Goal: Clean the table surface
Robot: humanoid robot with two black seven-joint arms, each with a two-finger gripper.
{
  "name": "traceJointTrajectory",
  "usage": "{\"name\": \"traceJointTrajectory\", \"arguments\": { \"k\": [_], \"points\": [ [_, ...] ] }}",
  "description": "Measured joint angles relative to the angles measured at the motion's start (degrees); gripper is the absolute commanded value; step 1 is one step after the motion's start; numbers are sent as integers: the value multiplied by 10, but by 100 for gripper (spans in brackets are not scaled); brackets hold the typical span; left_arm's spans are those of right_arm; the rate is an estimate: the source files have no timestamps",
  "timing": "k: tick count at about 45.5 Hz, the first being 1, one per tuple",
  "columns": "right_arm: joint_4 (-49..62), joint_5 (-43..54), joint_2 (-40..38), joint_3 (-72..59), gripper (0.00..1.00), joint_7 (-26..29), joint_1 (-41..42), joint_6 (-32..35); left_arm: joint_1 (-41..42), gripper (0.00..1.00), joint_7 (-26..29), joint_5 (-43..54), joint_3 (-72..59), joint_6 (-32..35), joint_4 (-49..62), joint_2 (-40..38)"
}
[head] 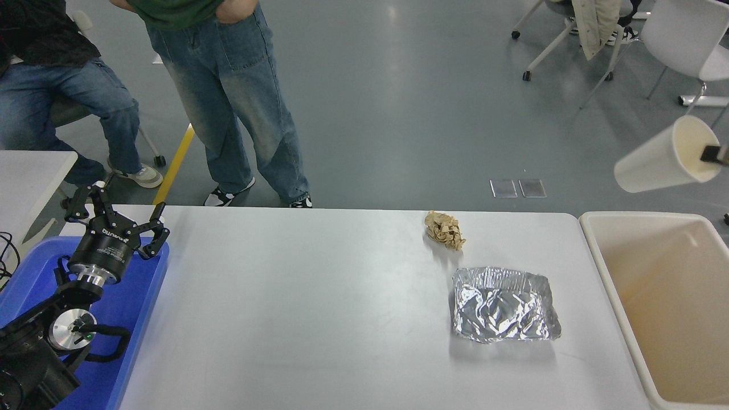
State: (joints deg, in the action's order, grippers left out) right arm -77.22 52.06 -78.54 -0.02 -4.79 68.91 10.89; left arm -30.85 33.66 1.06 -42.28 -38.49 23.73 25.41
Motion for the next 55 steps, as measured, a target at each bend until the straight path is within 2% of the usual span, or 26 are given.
{"name": "traceJointTrajectory", "arguments": {
  "k": [17,41,55],
  "points": [
    [212,-40,135,8,0,-6,-155,-104,0,100,0,0,0,0,0,0],
    [650,-82,408,3,0,-29,-286,-133,0,100,0,0,0,0,0,0],
    [754,-98,507,2,0,-28,-331,-171,0,100,0,0,0,0,0,0]
  ]
}}
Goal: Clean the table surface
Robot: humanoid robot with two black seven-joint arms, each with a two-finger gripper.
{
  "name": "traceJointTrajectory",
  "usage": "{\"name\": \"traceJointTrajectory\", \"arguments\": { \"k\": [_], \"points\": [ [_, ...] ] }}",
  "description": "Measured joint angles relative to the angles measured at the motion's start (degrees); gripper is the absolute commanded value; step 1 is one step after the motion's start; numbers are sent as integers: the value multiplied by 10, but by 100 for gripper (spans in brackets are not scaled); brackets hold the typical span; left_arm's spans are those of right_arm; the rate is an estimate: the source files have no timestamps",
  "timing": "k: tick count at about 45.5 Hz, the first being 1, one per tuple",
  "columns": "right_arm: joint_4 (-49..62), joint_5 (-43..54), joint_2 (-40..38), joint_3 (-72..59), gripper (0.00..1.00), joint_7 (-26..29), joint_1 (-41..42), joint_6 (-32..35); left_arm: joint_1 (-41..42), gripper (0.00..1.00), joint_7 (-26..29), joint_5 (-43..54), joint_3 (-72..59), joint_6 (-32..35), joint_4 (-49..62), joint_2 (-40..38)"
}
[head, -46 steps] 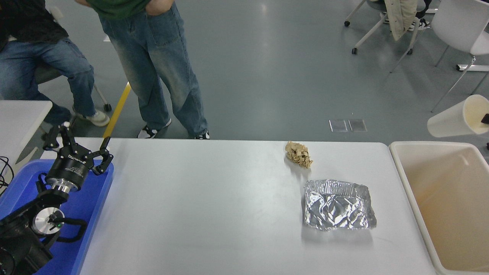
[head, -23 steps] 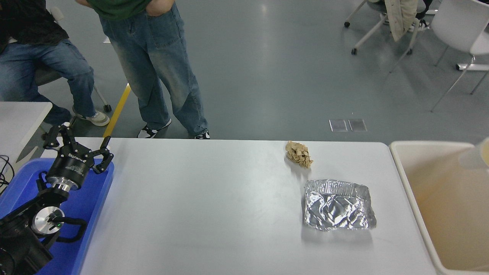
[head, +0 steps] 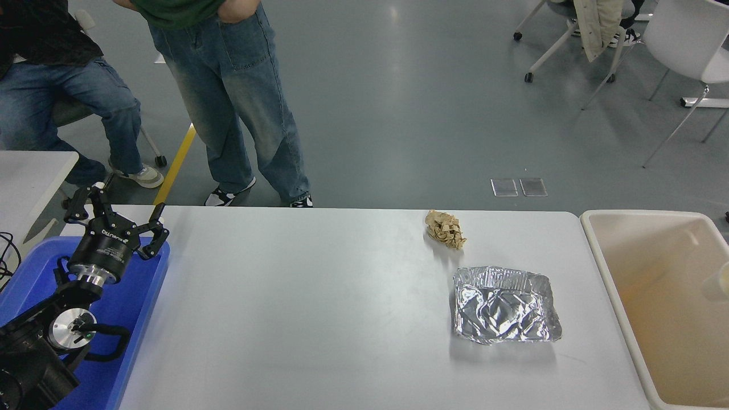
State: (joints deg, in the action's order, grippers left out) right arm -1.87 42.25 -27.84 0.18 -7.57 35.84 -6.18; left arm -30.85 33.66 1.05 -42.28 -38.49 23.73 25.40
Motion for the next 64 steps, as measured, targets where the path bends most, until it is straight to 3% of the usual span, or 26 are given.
{"name": "traceJointTrajectory", "arguments": {
  "k": [13,14,15,17,18,20,21,64],
  "points": [
    [24,-33,31,-7,0,2,-16,-16,0,100,0,0,0,0,0,0],
    [25,-34,31,-8,4,2,-17,-16,0,100,0,0,0,0,0,0],
    [26,-35,32,-8,20,2,-17,-16,0,100,0,0,0,0,0,0],
    [27,-38,34,-8,63,2,-18,-17,0,100,0,0,0,0,0,0],
    [28,-38,34,-8,76,2,-18,-17,0,100,0,0,0,0,0,0],
    [28,-41,36,-8,88,2,-19,-18,0,100,0,0,0,0,0,0],
    [29,-42,36,-8,100,2,-19,-18,0,100,0,0,0,0,0,0],
    [32,-63,35,-9,100,-3,-20,-10,1,100,0,0,0,3,0,1]
  ]
}}
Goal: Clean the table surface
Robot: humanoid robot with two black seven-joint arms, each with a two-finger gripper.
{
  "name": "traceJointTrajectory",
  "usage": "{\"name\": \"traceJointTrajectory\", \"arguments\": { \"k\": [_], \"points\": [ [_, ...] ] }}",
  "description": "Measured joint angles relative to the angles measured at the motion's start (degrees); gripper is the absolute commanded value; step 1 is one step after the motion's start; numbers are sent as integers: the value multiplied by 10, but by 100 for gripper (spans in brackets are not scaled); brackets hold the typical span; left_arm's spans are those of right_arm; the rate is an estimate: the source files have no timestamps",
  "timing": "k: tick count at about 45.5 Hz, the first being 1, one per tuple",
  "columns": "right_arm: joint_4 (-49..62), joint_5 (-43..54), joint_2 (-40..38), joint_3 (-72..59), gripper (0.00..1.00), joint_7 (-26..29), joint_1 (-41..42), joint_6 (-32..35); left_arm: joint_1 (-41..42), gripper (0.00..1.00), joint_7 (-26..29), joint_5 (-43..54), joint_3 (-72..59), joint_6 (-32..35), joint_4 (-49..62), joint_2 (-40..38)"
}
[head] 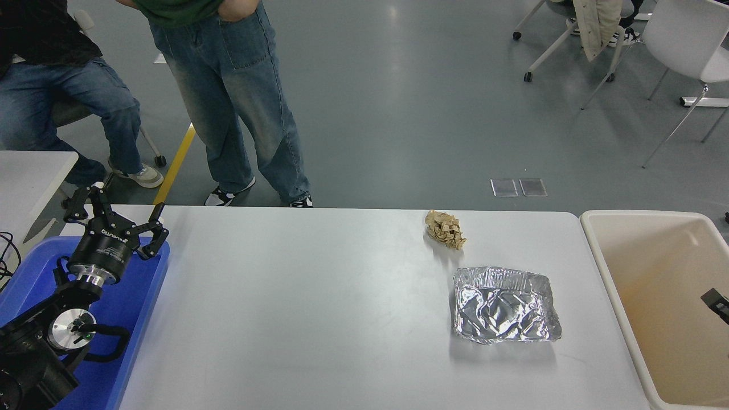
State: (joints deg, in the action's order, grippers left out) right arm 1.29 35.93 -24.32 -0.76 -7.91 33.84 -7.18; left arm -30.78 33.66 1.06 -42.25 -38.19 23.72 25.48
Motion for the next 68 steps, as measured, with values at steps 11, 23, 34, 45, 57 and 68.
{"name": "traceJointTrajectory", "arguments": {
  "k": [11,23,34,45,57,68],
  "points": [
    [-21,-24,-4,18,100,0,13,-1,0,100,0,0,0,1,0,0],
    [-202,-49,-80,203,100,0,20,0,0,100,1,0,0,2,0,0],
    [-274,-61,-102,281,100,0,35,62,0,100,1,0,0,2,0,0],
    [-327,-143,-122,328,100,0,49,176,0,100,1,0,0,2,0,0],
    [-428,-185,-141,381,100,-2,43,218,0,100,1,0,0,2,0,0],
    [-548,-196,-145,470,100,-22,-10,223,-1,100,0,0,0,1,0,-1]
  ]
}}
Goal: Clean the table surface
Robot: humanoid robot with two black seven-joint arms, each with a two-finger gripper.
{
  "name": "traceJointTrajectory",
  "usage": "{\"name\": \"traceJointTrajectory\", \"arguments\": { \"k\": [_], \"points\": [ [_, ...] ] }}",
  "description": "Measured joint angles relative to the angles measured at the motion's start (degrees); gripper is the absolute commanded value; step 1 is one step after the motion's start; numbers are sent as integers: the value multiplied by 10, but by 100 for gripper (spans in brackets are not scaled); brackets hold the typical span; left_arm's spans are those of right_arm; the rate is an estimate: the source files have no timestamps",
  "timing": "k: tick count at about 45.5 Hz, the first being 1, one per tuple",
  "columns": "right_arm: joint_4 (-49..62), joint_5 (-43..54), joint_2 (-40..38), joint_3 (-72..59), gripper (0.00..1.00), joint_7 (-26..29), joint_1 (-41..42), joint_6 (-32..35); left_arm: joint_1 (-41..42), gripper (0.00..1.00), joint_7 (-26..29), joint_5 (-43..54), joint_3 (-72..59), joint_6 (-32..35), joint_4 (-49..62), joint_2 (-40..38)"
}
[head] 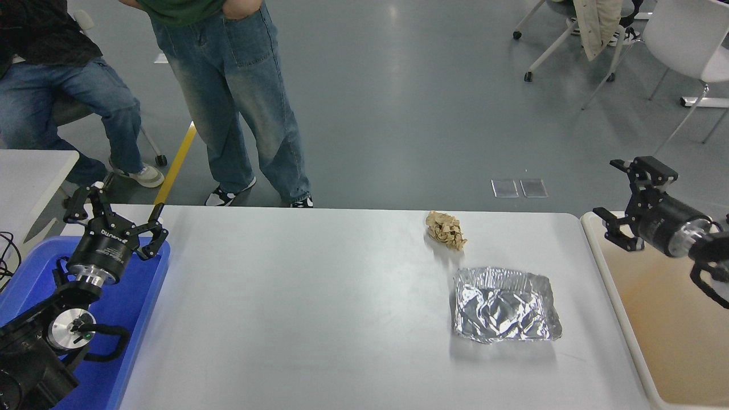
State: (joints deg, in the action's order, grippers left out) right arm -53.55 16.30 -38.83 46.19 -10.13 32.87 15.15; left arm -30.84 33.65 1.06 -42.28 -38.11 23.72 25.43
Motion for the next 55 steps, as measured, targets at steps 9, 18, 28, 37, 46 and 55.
{"name": "traceJointTrajectory", "arguments": {
  "k": [9,18,28,37,46,55],
  "points": [
    [-61,-3,4,51,100,-35,-52,-9,0,100,0,0,0,-1,0,0],
    [-112,-5,10,85,100,-70,-110,-40,0,100,0,0,0,-1,0,0],
    [-147,-4,16,102,100,-88,-167,-89,0,100,0,0,0,-1,0,0],
    [-181,0,17,112,100,-95,-213,-110,0,100,0,0,0,-1,0,0],
    [-194,4,28,122,100,-99,-235,-132,0,100,0,0,0,-1,0,0],
    [-197,6,35,124,100,-101,-242,-143,0,100,0,0,0,-2,0,0]
  ]
}}
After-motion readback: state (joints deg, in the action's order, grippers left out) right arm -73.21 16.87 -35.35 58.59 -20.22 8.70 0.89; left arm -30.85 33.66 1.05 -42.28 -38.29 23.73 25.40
